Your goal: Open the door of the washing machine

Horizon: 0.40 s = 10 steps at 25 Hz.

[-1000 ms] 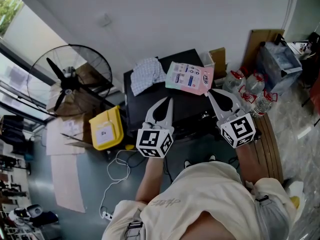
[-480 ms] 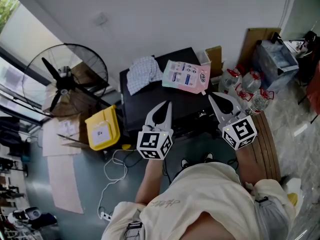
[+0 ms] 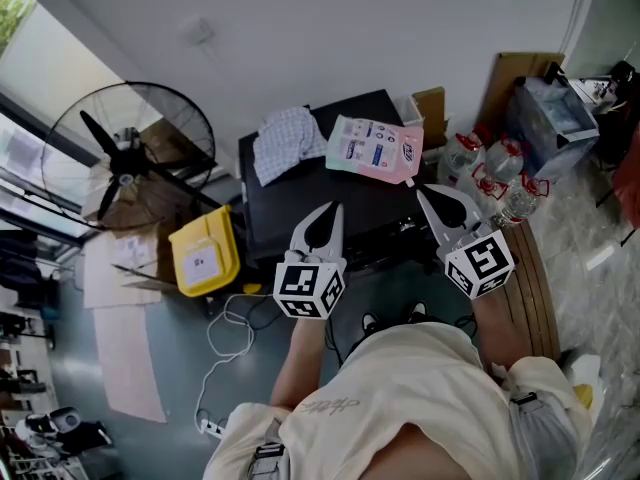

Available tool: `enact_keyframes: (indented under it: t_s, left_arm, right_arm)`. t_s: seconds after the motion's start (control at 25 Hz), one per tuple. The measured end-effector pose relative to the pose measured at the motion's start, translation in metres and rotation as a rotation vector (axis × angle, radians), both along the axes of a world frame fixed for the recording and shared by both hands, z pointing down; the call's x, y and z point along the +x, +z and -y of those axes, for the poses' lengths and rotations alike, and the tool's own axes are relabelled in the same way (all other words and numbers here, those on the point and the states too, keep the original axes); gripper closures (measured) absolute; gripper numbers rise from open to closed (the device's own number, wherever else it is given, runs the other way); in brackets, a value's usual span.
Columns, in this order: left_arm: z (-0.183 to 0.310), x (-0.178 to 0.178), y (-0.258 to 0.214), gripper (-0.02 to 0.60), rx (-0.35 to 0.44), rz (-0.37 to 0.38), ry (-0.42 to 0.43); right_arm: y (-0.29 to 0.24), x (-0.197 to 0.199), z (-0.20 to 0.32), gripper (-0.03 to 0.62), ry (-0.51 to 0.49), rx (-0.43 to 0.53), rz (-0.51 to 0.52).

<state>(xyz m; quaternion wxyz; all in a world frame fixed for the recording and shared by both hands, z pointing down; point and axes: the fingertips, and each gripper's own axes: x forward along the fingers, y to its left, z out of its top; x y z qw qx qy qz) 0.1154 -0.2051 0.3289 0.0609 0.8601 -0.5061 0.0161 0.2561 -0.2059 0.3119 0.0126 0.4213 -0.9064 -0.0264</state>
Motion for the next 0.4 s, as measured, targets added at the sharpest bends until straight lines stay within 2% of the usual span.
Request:
enact_keyframes:
  t_s: [0.4]
  left_arm:
    - [0.005,-0.020,0.008,0.565,-0.016,-0.002,-0.037]
  right_arm:
    - [0.009,-0.015,0.008,0.592,-0.022,-0.009,-0.011]
